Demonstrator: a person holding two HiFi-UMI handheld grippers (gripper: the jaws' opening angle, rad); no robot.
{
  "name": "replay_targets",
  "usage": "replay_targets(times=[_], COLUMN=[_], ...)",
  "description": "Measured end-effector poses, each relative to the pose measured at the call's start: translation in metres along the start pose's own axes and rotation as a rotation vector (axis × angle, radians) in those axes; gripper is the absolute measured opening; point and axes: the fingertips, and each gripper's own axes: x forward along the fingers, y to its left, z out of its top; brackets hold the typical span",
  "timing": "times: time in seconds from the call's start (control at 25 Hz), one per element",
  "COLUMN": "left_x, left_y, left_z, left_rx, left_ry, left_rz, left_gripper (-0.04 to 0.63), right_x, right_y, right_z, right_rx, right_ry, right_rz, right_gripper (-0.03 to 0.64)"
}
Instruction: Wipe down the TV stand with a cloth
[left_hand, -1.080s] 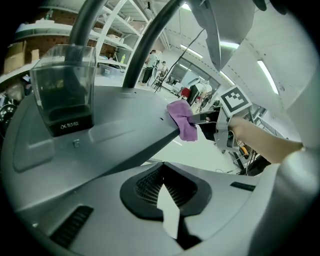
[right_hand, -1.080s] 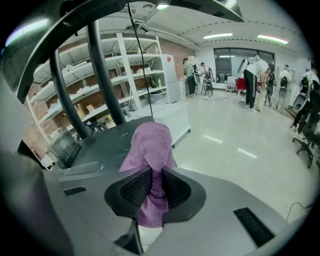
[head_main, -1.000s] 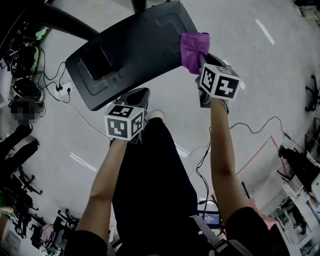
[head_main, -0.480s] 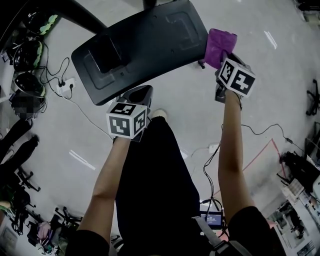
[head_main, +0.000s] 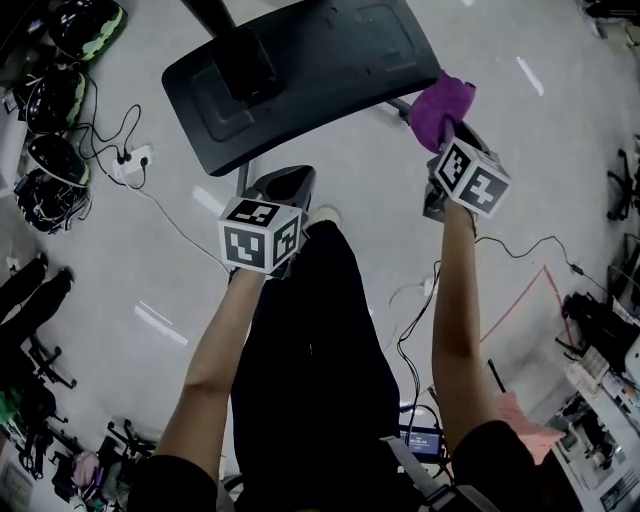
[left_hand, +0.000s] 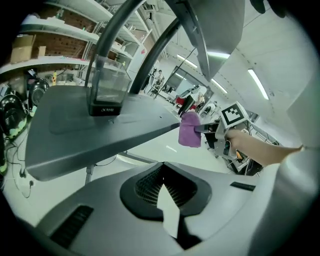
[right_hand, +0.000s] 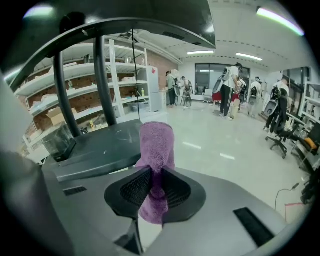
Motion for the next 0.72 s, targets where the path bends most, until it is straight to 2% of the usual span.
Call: replay_targets(times=[0.24,0.48,0.72], left_x=[-0.032,-0.034,-0.004], left_y=[0.005,0.022,0.033], left_z=[-0.025,-0.049,-0.062], left_rx=[0.025,0.049,0.151], left_ry=[-0.040,-0.083,-0.130], left_rz=[-0.022,-0.004,0.025], left_gripper=[0.008,0.008,0.008], right_x=[-0.032,-0.038,-0.023], right_y=[0.042,0.079,0.092], right_z=[-0.029,-0.053,-0.070], right_rx=[0.034,0.029,0.052], right_ry=[-0.054,-0.138,-0.232], right_rz=[0.040,0.089,0.114], right_gripper=[0.077,0.077,0.078])
